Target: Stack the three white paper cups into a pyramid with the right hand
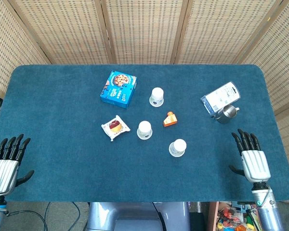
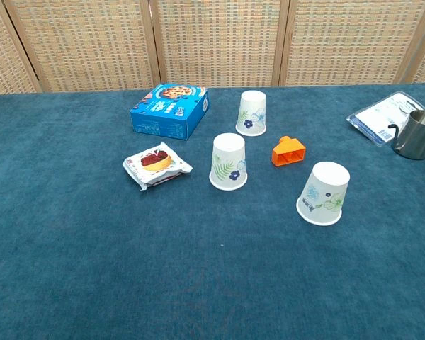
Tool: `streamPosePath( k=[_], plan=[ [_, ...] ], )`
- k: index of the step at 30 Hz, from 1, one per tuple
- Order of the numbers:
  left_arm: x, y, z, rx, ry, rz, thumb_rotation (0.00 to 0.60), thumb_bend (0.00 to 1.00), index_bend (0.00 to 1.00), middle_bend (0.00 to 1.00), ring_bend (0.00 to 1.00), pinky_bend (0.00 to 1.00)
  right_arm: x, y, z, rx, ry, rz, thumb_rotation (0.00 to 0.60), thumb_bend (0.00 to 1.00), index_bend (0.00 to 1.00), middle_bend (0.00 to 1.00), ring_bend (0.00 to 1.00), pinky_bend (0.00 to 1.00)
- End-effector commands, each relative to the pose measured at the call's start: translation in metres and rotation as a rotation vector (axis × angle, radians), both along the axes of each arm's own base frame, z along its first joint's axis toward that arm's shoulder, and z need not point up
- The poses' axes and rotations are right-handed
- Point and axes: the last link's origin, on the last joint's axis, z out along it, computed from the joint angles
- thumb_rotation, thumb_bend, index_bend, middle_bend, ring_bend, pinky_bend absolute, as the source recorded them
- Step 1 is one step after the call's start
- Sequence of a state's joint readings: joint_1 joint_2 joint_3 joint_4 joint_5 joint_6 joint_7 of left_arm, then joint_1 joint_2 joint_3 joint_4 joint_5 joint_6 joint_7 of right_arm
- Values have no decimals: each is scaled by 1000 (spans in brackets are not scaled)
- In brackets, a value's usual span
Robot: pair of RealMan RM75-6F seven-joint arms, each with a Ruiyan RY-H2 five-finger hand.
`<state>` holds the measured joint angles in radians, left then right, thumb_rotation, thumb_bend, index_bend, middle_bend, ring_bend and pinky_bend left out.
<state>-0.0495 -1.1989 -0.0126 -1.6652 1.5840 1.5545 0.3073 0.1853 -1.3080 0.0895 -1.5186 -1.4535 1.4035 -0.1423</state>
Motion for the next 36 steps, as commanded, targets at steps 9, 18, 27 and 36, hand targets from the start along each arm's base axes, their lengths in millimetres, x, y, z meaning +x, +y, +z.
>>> streamPosePath(
  k=[9, 18, 27, 36],
  plan=[
    [1, -1, 1, 6, 0, -6, 600, 198, 0, 0, 0, 0, 1, 1, 0, 6, -8, 7, 600, 42, 0, 0, 0, 0],
    [1, -1, 3, 11, -8, -7, 600, 198, 0, 0, 0, 0, 4, 2, -2, 11, -8, 11, 600, 42, 0, 0, 0, 0],
    [2, -1, 2, 8, -3, -8, 600, 198, 0, 0, 0, 0, 3, 2, -3, 18, -2, 14, 600, 42, 0, 0, 0, 0],
    [2, -1, 2, 8, -5, -6, 600, 198, 0, 0, 0, 0, 6, 1, -3, 20, -9, 29, 600, 42, 0, 0, 0, 0]
  ],
)
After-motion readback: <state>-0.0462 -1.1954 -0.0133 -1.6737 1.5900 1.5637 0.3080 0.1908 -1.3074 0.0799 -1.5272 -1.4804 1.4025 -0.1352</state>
